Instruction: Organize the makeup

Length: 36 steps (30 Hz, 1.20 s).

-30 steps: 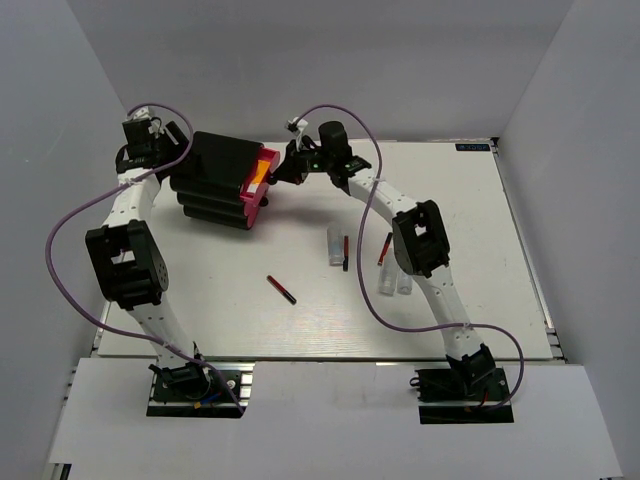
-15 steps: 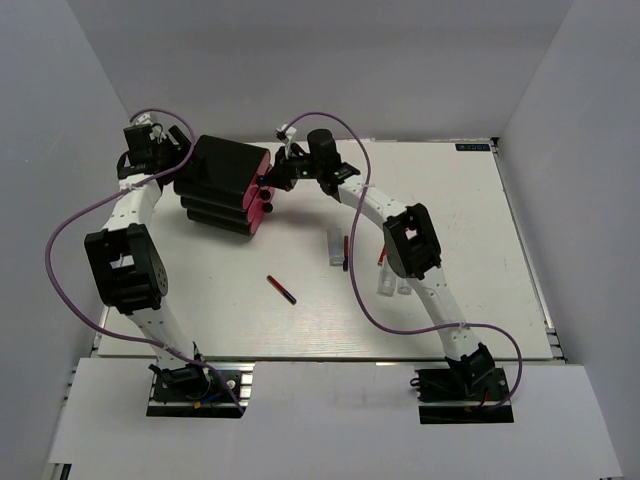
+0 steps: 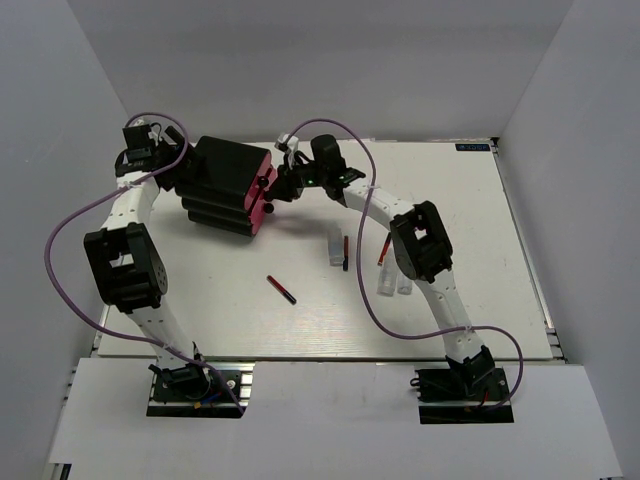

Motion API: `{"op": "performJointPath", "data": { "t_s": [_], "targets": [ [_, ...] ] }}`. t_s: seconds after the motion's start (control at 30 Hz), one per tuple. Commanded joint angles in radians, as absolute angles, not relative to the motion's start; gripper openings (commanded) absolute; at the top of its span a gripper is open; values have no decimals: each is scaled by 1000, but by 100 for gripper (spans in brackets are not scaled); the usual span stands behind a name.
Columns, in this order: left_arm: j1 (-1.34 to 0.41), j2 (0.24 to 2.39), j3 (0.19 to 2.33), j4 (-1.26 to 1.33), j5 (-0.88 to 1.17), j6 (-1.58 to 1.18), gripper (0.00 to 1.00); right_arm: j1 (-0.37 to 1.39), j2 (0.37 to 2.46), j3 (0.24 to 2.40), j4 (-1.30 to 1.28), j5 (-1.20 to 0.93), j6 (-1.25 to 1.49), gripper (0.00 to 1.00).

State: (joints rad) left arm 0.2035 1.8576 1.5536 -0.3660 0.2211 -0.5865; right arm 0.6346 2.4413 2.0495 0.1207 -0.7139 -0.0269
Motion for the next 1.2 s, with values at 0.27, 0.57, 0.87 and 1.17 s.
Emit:
{"op": "performJointPath", "data": {
  "t_s": [0.27, 0.57, 0.87, 1.17],
  "targets": [
    [225, 1827, 1488, -463, 242, -615, 98, 635, 2408, 2043, 106, -747, -57, 53],
    [225, 1793, 1451, -466, 245, -609, 98, 641, 2483, 2161, 77, -706, -87, 56],
    [225, 1784, 1445, -459, 258, -615, 98, 657, 2513, 2155, 57, -681, -123, 53],
    [225, 1784, 1451, -460, 256, -626, 98, 654, 2516, 2149, 67, -689, -132, 27]
  ]
}}
